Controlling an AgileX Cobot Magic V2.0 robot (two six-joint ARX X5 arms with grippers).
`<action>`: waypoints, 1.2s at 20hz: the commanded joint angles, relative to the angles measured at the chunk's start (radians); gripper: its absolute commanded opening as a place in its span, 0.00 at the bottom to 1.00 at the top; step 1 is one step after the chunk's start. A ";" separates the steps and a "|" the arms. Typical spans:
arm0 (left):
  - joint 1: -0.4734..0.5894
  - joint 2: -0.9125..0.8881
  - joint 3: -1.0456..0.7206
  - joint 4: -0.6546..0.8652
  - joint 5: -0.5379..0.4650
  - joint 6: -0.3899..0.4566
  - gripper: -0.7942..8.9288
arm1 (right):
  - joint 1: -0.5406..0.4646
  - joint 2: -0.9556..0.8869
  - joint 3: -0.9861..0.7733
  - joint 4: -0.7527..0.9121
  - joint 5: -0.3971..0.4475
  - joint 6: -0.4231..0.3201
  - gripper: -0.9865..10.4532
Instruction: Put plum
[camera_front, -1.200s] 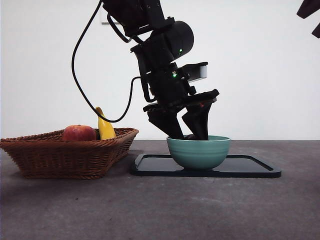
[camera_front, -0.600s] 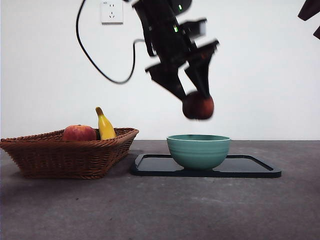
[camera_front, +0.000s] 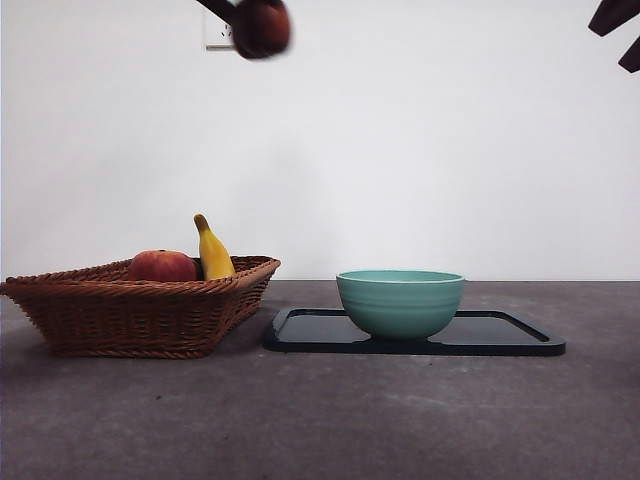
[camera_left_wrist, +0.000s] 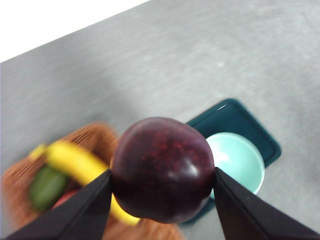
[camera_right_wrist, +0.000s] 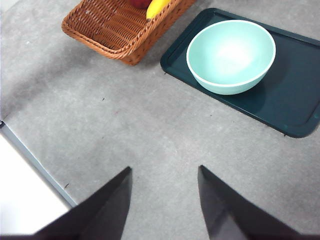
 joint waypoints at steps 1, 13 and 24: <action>0.036 -0.056 0.026 -0.055 0.003 0.002 0.33 | 0.005 0.005 0.007 0.017 0.001 -0.013 0.27; 0.138 -0.354 -0.570 0.115 0.003 0.013 0.33 | 0.005 0.005 0.007 0.028 0.000 -0.013 0.27; 0.161 -0.285 -1.089 0.653 -0.028 0.031 0.33 | 0.005 0.005 0.007 0.027 -0.002 -0.013 0.27</action>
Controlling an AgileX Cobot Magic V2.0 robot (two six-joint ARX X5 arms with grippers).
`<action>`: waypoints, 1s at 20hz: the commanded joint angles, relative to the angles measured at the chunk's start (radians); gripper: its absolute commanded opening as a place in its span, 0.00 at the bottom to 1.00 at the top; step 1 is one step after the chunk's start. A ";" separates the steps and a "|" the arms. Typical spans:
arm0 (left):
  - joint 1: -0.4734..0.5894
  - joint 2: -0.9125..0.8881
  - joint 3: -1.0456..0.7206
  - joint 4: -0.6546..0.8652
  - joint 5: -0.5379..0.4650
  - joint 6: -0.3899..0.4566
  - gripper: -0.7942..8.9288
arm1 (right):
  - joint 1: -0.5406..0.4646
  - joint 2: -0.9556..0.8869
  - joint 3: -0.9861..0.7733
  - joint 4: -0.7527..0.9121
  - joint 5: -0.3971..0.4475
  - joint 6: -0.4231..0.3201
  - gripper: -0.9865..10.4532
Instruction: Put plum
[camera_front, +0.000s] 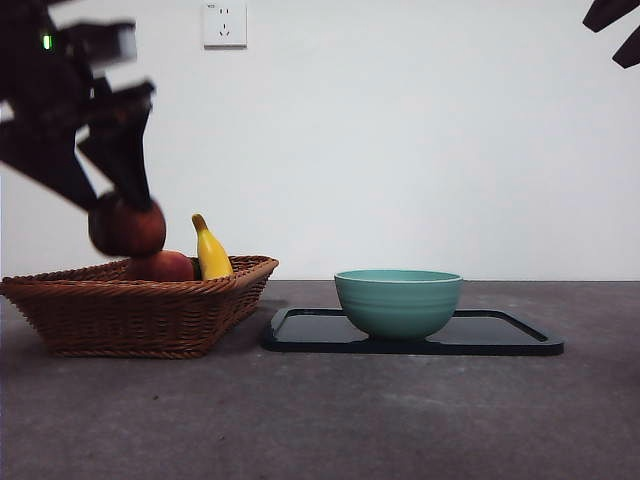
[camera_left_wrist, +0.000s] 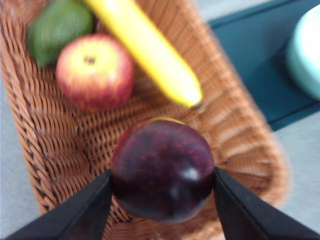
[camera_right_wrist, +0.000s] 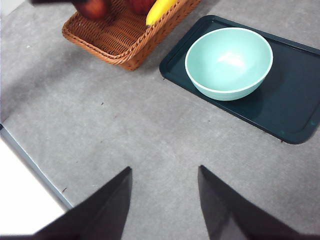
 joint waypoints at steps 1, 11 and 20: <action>0.004 0.058 -0.019 0.074 -0.003 0.025 0.33 | 0.005 0.005 0.007 0.010 -0.002 -0.007 0.27; 0.009 0.203 -0.023 0.145 -0.005 0.047 0.34 | 0.005 0.005 0.007 0.010 -0.002 0.008 0.27; 0.010 0.166 -0.020 0.132 -0.005 0.018 0.51 | 0.005 0.006 0.007 0.010 -0.002 0.008 0.27</action>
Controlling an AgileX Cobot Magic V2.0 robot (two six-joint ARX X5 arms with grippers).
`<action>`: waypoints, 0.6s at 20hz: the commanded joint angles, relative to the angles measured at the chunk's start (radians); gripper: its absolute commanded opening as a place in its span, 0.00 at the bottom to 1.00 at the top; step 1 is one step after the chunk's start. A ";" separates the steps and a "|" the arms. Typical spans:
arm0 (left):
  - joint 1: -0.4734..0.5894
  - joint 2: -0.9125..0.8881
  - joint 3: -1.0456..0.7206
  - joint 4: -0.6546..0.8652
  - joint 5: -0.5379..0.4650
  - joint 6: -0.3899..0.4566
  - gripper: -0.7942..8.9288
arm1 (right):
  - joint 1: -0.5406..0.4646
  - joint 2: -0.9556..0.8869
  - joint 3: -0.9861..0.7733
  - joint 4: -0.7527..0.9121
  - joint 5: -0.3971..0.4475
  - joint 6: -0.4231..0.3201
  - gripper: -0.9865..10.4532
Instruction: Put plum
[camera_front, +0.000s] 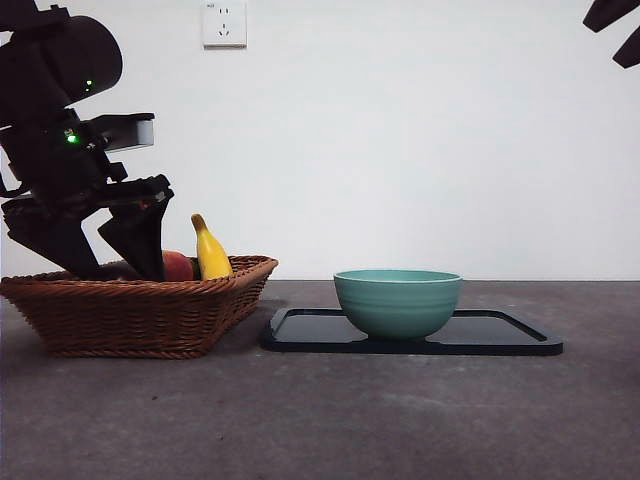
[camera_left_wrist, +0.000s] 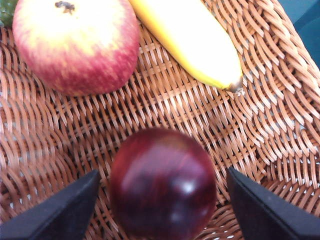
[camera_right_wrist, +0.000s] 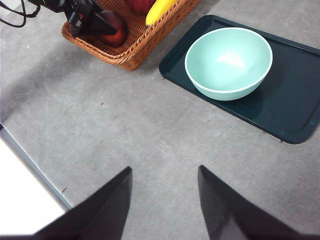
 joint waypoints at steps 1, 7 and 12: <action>-0.001 -0.037 0.009 0.013 -0.001 -0.022 0.51 | 0.005 0.006 0.007 0.010 -0.002 0.007 0.27; -0.006 -0.210 0.010 -0.028 0.001 -0.040 0.50 | 0.005 0.006 0.007 0.016 -0.001 0.007 0.27; -0.013 -0.386 0.010 -0.140 0.213 -0.048 0.50 | 0.005 0.006 0.007 0.035 0.005 0.016 0.27</action>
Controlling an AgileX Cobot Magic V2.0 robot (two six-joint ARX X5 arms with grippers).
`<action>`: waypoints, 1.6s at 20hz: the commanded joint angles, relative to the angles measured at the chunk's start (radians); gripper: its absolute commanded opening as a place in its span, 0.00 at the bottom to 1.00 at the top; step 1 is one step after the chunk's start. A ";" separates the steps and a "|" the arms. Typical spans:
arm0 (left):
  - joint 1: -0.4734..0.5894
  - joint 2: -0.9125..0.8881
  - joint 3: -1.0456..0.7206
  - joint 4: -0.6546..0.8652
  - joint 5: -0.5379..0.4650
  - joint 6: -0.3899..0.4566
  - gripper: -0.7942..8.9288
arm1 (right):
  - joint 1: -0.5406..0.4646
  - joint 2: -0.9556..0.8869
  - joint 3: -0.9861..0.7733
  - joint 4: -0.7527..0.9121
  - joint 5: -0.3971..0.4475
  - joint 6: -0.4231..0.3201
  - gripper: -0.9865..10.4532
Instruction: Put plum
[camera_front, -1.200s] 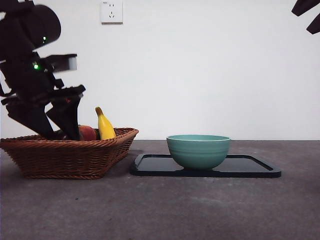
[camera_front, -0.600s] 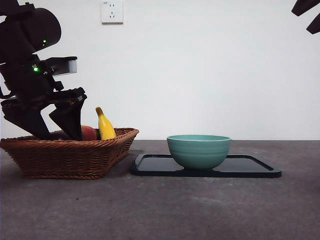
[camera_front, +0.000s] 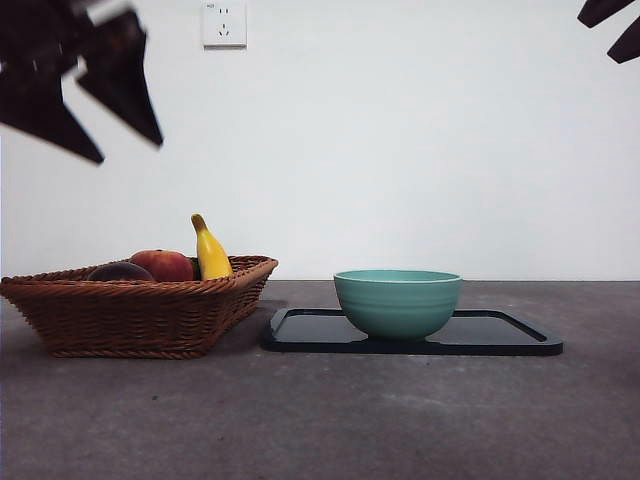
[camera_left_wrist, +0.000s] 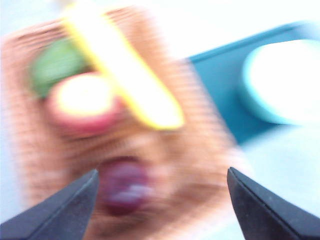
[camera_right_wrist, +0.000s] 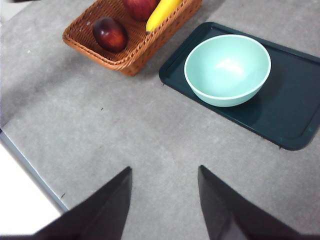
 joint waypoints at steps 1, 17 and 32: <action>-0.005 -0.060 0.010 -0.048 0.130 -0.006 0.50 | 0.005 0.006 0.007 0.016 0.004 0.019 0.27; -0.005 -0.229 0.010 -0.361 0.378 0.029 0.50 | 0.003 0.042 0.007 0.059 0.078 0.229 0.27; -0.005 -0.229 0.010 -0.360 0.378 0.029 0.50 | -0.085 0.796 0.341 0.233 0.083 0.215 0.28</action>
